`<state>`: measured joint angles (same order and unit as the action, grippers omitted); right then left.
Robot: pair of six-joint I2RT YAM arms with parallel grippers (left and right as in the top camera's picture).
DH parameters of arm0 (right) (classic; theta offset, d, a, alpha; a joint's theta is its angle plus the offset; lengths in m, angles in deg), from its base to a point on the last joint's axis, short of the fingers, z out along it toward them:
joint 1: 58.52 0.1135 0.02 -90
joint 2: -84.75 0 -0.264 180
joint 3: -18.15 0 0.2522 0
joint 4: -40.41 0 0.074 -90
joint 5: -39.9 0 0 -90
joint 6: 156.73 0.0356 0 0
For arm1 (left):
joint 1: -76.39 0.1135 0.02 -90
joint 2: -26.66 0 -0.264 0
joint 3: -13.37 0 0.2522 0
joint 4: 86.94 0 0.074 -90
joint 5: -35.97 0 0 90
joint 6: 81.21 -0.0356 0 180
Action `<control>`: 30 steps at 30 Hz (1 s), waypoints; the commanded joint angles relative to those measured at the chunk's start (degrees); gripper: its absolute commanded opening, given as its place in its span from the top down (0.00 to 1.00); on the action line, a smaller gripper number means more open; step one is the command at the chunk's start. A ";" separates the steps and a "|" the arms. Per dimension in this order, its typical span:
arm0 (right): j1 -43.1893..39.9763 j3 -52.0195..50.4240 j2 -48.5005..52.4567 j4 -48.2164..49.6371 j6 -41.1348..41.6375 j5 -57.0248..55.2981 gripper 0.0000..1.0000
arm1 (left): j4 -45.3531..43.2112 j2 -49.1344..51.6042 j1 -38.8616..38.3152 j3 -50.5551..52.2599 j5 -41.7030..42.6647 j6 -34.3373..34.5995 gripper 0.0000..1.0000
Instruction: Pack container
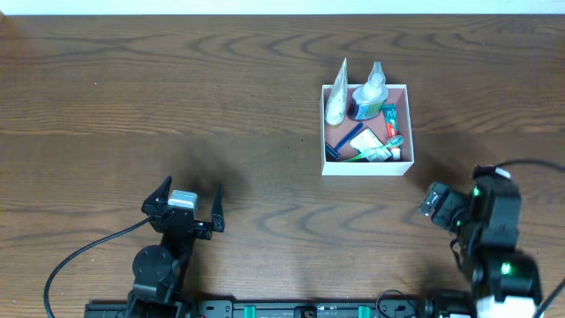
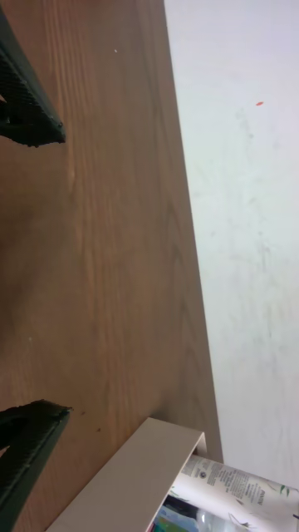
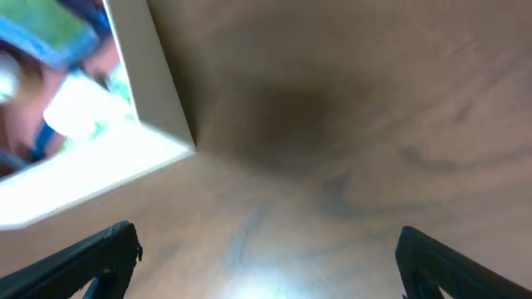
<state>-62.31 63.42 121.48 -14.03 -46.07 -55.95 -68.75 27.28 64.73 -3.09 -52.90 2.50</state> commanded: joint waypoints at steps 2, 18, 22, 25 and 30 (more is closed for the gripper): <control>0.70 -8.63 -9.79 11.34 -9.75 4.24 0.01 | 0.59 -0.39 0.35 1.95 -0.07 -0.98 0.02; 6.05 -31.19 -27.85 46.12 -18.01 8.26 0.01 | 0.59 -0.39 0.35 1.95 -0.07 -0.98 0.02; 5.66 -31.19 -31.10 45.27 -18.21 8.26 0.01 | 0.59 -0.39 0.35 1.95 -0.04 -0.98 0.02; 5.33 -31.19 -34.18 41.40 -18.62 8.24 0.01 | 0.59 -0.39 0.35 1.95 -0.07 -0.98 0.02; 5.25 -31.19 -36.46 36.61 -18.62 8.24 0.01 | 0.61 -0.39 0.35 1.95 -0.07 -0.98 0.02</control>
<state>-56.89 32.34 85.85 22.84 -63.64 -48.30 -68.77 27.28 64.73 -3.09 -52.90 2.48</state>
